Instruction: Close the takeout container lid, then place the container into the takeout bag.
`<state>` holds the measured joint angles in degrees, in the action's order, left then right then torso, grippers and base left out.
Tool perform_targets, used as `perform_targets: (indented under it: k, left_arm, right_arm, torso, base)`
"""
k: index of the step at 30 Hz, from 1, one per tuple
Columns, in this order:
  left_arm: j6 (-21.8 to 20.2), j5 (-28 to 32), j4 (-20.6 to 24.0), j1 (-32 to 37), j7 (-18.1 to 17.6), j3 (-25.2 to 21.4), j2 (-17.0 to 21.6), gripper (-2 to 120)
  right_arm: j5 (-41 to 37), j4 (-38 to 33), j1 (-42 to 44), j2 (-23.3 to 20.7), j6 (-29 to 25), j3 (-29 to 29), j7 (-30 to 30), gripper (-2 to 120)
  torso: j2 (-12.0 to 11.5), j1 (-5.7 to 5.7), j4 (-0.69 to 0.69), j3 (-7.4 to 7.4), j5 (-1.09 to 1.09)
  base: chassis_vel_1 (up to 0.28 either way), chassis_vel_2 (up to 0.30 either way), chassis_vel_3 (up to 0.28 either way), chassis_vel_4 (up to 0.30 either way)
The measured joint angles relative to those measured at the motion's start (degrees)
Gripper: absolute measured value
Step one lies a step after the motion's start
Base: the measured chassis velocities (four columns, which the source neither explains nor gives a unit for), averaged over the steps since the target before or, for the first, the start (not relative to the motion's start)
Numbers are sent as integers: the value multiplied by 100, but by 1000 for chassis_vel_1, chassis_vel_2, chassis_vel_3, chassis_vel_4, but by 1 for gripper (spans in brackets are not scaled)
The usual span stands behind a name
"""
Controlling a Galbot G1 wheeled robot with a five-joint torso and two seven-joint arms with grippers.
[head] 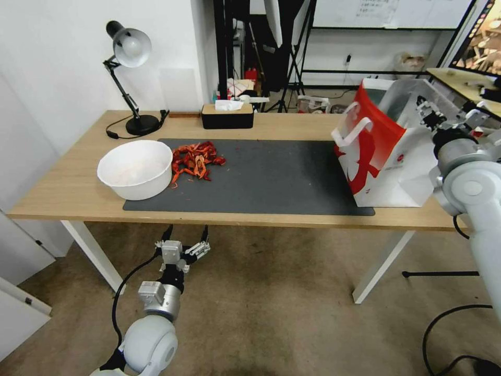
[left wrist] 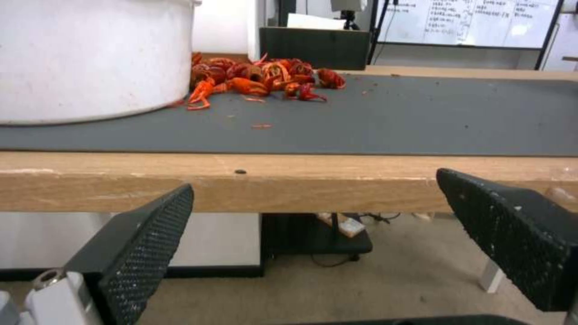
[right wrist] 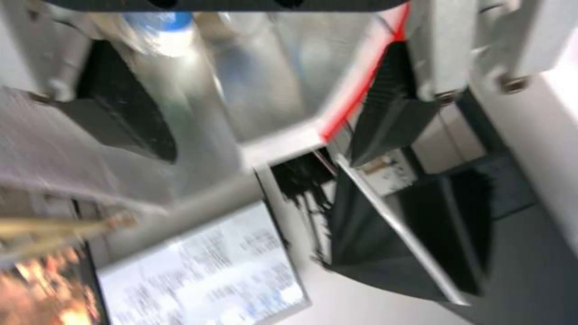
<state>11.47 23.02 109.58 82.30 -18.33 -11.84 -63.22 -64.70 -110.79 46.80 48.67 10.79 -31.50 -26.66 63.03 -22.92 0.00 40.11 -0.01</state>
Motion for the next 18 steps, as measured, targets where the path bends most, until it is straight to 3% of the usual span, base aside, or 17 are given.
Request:
perform_targets:
  k: [2,5,8,15,18]
  left_arm:
    - [1,5,5,1,5,0,-4,100]
    - [29,22,22,11,53,-7,-24,100]
    - [43,35,31,21,75,-18,-33,100]
    - [107,148,74,37,123,-53,-66,100]
    - [122,139,105,38,120,-73,-88,100]
  right_arm:
    - [97,-48,20,-31,-36,14,88,80]
    - [680,-312,191,-211,-269,67,658,95]
    - [1029,-506,378,-320,-361,72,1020,99]
    - [1456,-1046,1038,-423,-424,43,1503,100]
    - [1718,-1380,1640,-276,-424,-35,1685,100]
  torso:
    - [0,0,0,0,0]
    - [0,0,0,0,0]
    - [0,0,0,0,-1]
    - [0,0,0,0,1]
    - [0,0,-1,-1,0]
  base:
    - [0,0,0,0]
    - [0,0,0,0]
    - [0,0,0,0]
    - [0,0,0,0]
    - [0,0,0,0]
